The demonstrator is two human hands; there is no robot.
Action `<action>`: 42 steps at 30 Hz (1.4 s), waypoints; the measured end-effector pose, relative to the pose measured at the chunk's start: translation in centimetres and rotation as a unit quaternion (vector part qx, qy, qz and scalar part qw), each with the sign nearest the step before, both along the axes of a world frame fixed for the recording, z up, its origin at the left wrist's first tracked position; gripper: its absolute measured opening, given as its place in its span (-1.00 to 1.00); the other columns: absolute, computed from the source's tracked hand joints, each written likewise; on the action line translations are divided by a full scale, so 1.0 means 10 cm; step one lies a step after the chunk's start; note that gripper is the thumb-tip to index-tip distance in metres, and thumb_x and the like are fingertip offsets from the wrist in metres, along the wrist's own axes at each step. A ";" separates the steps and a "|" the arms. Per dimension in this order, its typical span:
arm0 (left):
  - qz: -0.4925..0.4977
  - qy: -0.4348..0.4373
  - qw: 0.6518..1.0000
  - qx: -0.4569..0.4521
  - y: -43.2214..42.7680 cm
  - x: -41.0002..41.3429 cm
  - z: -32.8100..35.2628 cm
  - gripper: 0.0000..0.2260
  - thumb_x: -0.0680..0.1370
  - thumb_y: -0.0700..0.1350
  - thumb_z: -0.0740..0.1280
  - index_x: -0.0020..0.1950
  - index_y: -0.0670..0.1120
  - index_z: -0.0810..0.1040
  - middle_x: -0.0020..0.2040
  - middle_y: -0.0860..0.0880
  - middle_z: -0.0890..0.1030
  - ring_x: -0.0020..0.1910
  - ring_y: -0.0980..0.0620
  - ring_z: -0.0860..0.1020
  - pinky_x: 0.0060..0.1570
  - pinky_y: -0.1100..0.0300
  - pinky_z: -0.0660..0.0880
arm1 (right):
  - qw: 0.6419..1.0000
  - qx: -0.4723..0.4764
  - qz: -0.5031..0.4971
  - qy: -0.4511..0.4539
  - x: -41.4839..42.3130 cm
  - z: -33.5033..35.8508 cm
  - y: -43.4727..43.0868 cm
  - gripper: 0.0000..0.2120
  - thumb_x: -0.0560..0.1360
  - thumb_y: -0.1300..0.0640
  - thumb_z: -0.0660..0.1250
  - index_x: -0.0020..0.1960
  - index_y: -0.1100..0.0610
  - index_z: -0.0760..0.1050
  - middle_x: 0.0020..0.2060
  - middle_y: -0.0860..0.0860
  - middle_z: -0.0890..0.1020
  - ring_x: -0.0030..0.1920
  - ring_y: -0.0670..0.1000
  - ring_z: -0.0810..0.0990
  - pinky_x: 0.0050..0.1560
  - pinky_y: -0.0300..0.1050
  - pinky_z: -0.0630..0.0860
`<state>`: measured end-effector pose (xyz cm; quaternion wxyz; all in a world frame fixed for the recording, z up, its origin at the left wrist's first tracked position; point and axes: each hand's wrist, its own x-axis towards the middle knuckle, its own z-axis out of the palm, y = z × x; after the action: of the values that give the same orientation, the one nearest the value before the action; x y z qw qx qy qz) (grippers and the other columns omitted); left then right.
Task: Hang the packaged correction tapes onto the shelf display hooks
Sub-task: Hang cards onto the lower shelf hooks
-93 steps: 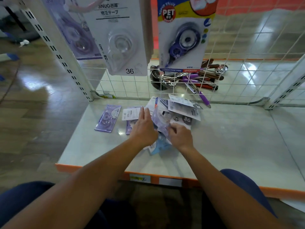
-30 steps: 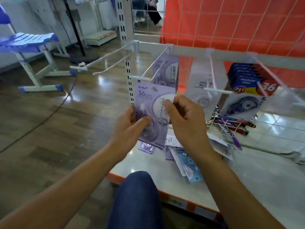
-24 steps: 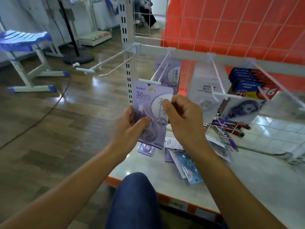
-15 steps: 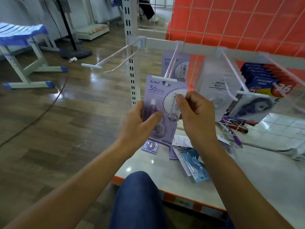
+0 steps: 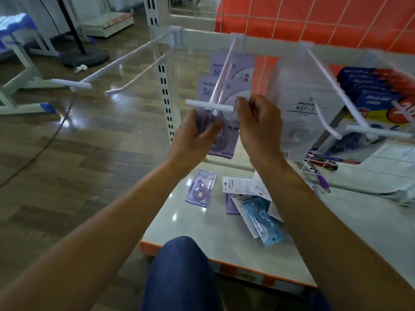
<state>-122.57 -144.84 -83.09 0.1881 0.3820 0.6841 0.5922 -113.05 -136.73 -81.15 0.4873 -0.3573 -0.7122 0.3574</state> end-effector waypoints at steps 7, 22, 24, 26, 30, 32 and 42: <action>-0.019 0.071 0.996 -0.047 0.57 -0.26 0.01 -0.88 0.60 -0.13 0.27 0.13 -0.07 0.50 -0.17 0.04 0.58 -0.33 0.33 0.53 -0.36 0.45 0.42 | 0.998 0.006 -0.062 -0.032 -0.36 0.02 0.44 -0.88 0.60 0.11 0.19 -0.10 0.11 0.40 -0.36 -0.11 0.38 -0.28 -0.05 0.38 -0.26 -0.23 0.24; -0.054 0.217 0.899 -0.378 0.49 -0.29 -2.06 -0.50 0.54 -0.04 0.33 0.40 -0.22 0.31 0.37 -0.23 0.38 0.31 -0.23 0.37 0.24 0.01 0.32 | 0.930 -0.155 0.071 -0.324 0.01 -2.07 0.16 -0.68 0.57 0.25 0.17 0.30 0.19 0.44 0.21 0.16 0.57 0.20 0.17 0.52 0.15 -0.07 0.41; -0.100 0.261 0.856 -0.434 0.44 -0.20 -2.33 -0.52 0.55 -0.02 0.27 0.41 -0.16 0.28 0.43 -0.16 0.32 0.37 -0.18 0.32 0.25 -0.05 0.36 | 0.894 -0.176 0.115 -0.395 0.07 -2.32 0.11 -0.62 0.55 0.26 0.15 0.36 0.16 0.40 0.27 0.16 0.53 0.25 0.17 0.48 0.19 -0.08 0.38; -0.154 0.281 0.811 -0.489 0.38 -0.12 -2.55 -0.41 0.55 0.03 0.27 0.50 -0.10 0.13 0.54 -0.10 0.12 0.51 -0.13 0.12 0.37 -0.14 0.28 | 0.869 -0.201 0.146 -0.428 0.14 -2.50 0.05 -0.58 0.54 0.27 0.14 0.39 0.14 0.37 0.30 0.16 0.49 0.28 0.18 0.45 0.24 -0.09 0.35; -0.172 0.291 0.755 -0.562 0.22 0.09 -2.84 -0.28 0.57 0.14 0.23 0.58 0.03 -0.11 0.58 -0.06 -0.24 0.55 -0.12 -0.22 0.45 -0.23 0.01 | 0.849 -0.260 0.165 -0.429 0.29 -2.73 -0.01 -0.56 0.54 0.22 0.16 0.41 0.11 0.36 0.34 0.13 0.47 0.33 0.16 0.43 0.30 -0.09 0.33; -0.150 0.342 0.758 -0.535 0.15 0.25 -2.82 -0.40 0.57 0.14 0.20 0.55 0.02 0.08 0.58 -0.09 -0.06 0.54 -0.14 -0.04 0.42 -0.18 0.09 | 0.856 -0.271 0.157 -0.410 0.34 -2.81 -0.02 -0.59 0.55 0.19 0.17 0.39 0.11 0.39 0.32 0.11 0.49 0.31 0.13 0.45 0.29 -0.11 0.34; 0.032 0.061 0.873 -0.483 0.08 0.47 -2.82 -0.53 0.57 -0.05 0.27 0.40 -0.20 0.24 0.33 -0.19 0.30 0.22 -0.19 0.44 0.22 0.04 0.42 | 0.873 -0.399 0.035 -0.276 0.32 -2.90 -0.11 -0.74 0.56 0.18 0.18 0.23 0.15 0.44 0.15 0.10 0.55 0.09 0.05 0.49 0.13 -0.09 0.42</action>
<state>-117.83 -144.07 -111.32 0.2875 0.2569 0.9071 0.1690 -109.82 -137.85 -110.17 0.0737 -0.5808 -0.6264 0.5147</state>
